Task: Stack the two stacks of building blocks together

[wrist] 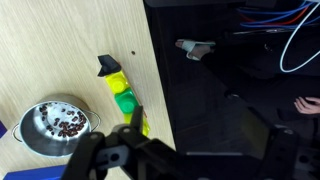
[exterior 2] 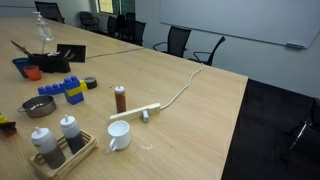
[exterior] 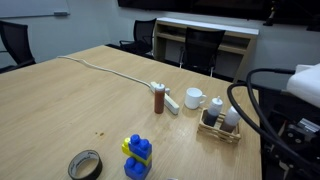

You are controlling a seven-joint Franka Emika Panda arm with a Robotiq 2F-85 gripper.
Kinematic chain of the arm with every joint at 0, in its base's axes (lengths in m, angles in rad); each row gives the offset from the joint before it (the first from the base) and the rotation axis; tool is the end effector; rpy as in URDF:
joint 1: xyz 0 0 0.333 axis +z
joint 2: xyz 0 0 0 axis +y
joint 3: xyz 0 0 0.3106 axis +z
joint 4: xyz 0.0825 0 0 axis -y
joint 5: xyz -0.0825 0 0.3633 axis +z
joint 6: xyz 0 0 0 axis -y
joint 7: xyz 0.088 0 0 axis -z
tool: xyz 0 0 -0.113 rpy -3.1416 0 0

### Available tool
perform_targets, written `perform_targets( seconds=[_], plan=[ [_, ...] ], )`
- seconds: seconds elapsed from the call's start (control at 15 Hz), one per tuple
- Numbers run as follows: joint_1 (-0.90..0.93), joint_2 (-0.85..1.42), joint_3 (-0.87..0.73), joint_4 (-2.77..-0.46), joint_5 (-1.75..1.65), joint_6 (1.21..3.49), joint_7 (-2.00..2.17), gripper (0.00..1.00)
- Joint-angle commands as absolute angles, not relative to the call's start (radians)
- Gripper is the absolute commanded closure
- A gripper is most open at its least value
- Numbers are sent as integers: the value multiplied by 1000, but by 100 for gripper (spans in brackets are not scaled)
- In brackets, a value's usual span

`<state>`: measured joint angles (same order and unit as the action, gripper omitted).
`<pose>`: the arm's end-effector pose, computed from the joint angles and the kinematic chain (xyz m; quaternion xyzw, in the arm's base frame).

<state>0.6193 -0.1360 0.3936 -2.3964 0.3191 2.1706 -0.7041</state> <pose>0.2275 0.3904 0.3603 -0.7212 -0.6837 0.0617 0.0925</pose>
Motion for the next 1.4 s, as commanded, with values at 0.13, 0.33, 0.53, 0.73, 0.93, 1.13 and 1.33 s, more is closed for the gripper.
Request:
perform_targets(
  seconds=[0.13,0.33,0.53,0.73,0.93,1.13,1.33],
  plan=[
    [617,-105,425,-2399,260,2231,-706,0],
    [621,-61,463,-2410,157,2315,-652,0],
    [615,-30,497,-2433,-66,2408,-399,0],
    [616,-11,499,-2425,-94,2394,-365,0],
    [616,-11,500,-2427,-114,2401,-332,0],
    [616,1,498,-2428,-85,2433,-378,0],
    [615,43,500,-2432,-86,2521,-453,0]
  ],
)
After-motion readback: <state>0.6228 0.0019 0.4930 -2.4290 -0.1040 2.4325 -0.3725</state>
